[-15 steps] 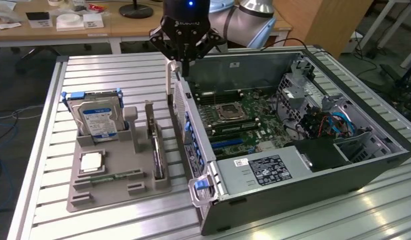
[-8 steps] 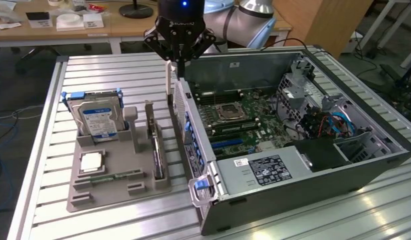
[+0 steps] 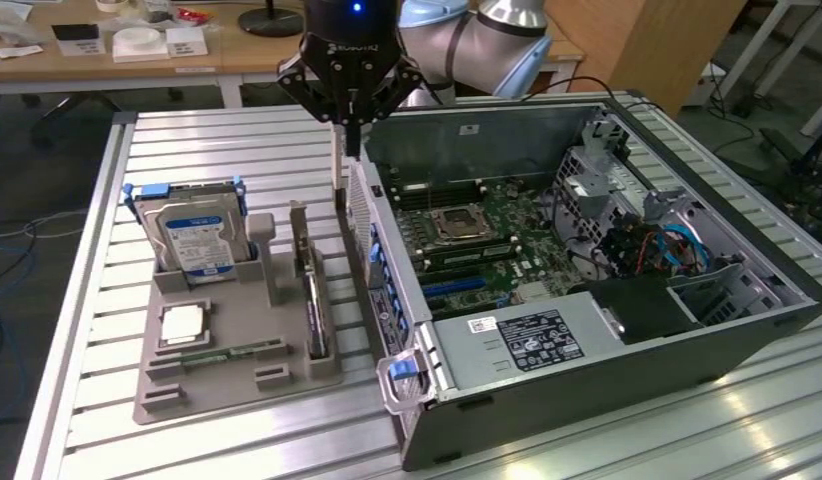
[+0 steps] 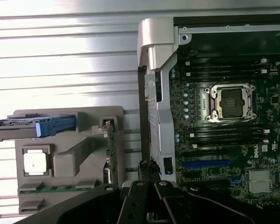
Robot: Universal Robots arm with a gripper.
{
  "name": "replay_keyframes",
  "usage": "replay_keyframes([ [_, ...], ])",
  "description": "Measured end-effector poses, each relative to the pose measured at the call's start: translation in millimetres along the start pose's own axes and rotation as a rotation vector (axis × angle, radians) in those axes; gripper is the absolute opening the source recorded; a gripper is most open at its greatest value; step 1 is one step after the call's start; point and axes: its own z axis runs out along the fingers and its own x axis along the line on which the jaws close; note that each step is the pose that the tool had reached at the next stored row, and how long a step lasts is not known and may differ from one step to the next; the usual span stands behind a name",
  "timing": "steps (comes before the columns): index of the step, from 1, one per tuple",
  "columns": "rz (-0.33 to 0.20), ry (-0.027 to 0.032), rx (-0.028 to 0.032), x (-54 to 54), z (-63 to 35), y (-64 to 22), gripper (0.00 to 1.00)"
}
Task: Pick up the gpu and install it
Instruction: 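Reach for the gpu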
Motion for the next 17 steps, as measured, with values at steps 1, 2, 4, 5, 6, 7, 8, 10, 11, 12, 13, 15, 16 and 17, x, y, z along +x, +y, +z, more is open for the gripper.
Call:
replay_keyframes([
  [1, 0.000, 0.0000, -0.0001, 1.2, 0.0, -0.1, 0.11],
  [2, 0.000, 0.0000, 0.0000, 2.5, 0.0, -0.2, 0.11],
  [4, 0.000, 0.0000, -0.0001, 4.9, 0.0, -0.4, 0.11],
  [5, 0.000, 0.0000, -0.0001, 6.0, 0.0, -0.4, 0.11],
  [6, 0.000, 0.0000, -0.0001, 7.0, 0.0, -0.5, 0.11],
  [7, 0.000, 0.0000, -0.0001, 8.2, -0.1, -0.6, 0.11],
  [8, 0.000, 0.0000, -0.0001, 9.4, -0.1, -0.7, 0.11],
  [10, 0.000, 0.0000, -0.0001, 11.6, -0.1, -0.9, 0.11],
  [11, 0.000, 0.0000, -0.0001, 12.6, -0.1, -0.9, 0.11],
  [12, 0.000, 0.0000, -0.0001, 13.5, -0.1, -1.0, 0.11],
  [13, 0.000, 0.0001, 0.0000, 14.5, -0.2, -1.1, 0.11],
  [15, 0.000, 0.0000, 0.0000, 16.6, -0.2, -1.2, 0.11],
  [16, 0.000, 0.0000, 0.0000, 18.0, -0.3, -1.3, 0.11],
  [17, 0.000, 0.0000, -0.0001, 19.3, -0.3, -1.5, 0.11],
])
